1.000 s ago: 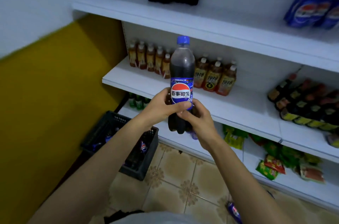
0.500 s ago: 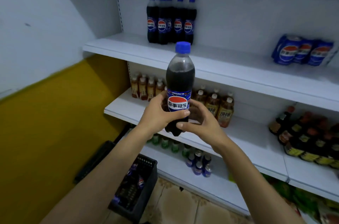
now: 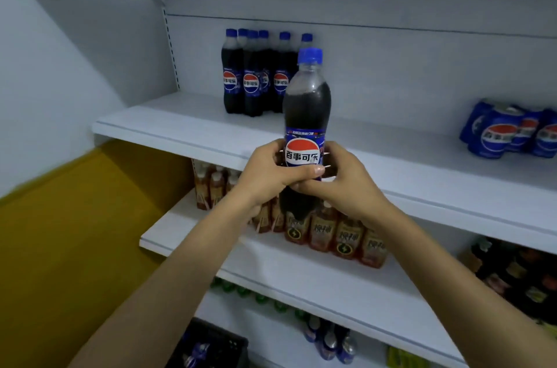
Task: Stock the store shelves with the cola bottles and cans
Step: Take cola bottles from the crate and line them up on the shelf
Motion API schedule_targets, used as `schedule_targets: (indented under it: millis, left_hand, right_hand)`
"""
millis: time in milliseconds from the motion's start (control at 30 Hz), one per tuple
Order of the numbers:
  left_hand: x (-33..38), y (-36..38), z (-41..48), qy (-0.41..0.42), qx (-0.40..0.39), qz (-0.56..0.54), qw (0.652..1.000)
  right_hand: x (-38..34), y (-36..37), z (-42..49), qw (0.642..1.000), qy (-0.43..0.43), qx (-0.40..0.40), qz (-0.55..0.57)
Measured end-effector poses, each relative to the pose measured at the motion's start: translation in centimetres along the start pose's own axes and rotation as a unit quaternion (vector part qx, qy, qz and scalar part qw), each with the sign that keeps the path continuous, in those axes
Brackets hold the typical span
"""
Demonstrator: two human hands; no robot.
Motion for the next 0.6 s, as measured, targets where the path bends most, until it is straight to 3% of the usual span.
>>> schedule_targets:
  millis: [233,467,600]
  left_hand:
    - [-1.3,-9.5,11.7,-0.021,0.014,0.042,0.999]
    - [-5.4,-19.7,19.2,0.015,0.192,0.18,0.965]
    - [-7.8,-22.3,22.3,-0.016,0.225,0.166,0.96]
  right_hand:
    - [2.6,-1.5,15.5,0.999,0.035,-0.009,0.034]
    - [7.6,-2.0,27.9,0.995,0.053,0.079,0.029]
    - [9.5,-2.1,31.5,0.993,0.04,0.11,0.012]
Point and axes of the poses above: each hand's wrist, its own z-axis towards the middle knuckle, its own y-axis out of the palm, x = y × z, the point moved 5 cm from there along z, towards the middle knuckle, and after that the axes turned 14 degrees about -x, right-handed, at the moved point
